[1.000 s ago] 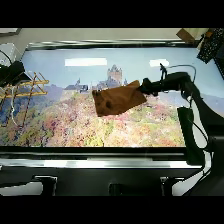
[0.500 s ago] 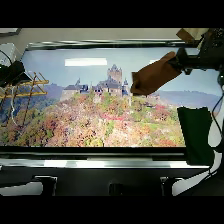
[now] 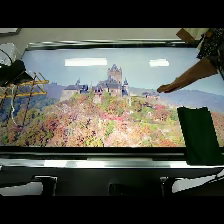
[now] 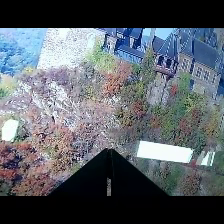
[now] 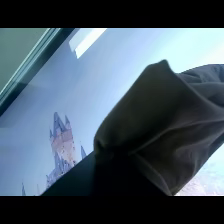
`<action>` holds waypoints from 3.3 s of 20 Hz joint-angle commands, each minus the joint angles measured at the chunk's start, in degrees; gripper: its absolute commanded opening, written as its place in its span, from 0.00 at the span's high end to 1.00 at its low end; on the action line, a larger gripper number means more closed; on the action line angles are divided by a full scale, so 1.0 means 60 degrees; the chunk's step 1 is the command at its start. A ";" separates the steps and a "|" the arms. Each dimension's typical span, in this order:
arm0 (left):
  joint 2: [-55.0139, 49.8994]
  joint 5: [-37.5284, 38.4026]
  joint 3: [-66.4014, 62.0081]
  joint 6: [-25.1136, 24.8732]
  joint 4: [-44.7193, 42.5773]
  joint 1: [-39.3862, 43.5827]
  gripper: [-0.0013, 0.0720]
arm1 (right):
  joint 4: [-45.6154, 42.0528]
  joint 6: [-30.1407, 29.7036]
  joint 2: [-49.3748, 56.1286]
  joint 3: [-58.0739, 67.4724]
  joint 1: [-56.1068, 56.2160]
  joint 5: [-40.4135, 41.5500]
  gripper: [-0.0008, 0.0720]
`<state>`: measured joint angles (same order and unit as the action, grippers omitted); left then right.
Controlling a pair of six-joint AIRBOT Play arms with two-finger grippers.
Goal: Fold the clothes and pants, and hang the long-sleeved shirts on hangers.
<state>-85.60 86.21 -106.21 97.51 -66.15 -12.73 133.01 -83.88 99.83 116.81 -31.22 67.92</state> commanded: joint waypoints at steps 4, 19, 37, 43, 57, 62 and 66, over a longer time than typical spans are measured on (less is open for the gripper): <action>0.0000 0.0302 0.0004 0.0000 0.0026 0.0142 0.97 | -0.1738 0.1606 -0.0521 0.0018 -0.0984 0.0069 0.95; 0.0000 0.0495 0.0004 -0.0004 0.0026 0.0175 0.96 | -0.3708 0.4488 -0.1071 0.0007 -0.1129 0.3286 0.95; 0.0000 0.0492 0.0004 -0.0036 0.0018 0.0586 0.96 | -0.7206 0.3923 -0.2284 -0.2422 -0.1122 0.5996 0.95; 0.0000 0.0492 0.0004 -0.0033 0.0018 0.0586 0.97 | -0.7624 0.3840 -0.3399 -0.6455 -0.1122 0.4568 0.95; 0.0000 0.0492 0.0004 -0.0033 0.0018 0.0590 0.96 | -0.9916 0.3264 -0.4127 -0.9293 -0.1122 0.4237 0.95; 0.0000 0.0492 0.0004 -0.0036 0.0018 0.0590 0.96 | -0.9759 0.3198 -0.4160 -0.9296 -0.1122 0.4331 0.95; 0.0000 0.0492 0.0004 -0.0033 0.0018 0.0590 0.97 | -0.9821 0.3187 -0.4160 -0.9296 -0.1122 0.4681 0.94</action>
<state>-85.60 89.17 -106.21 97.32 -66.02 -9.21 74.43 -64.73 74.91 61.06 -37.98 94.61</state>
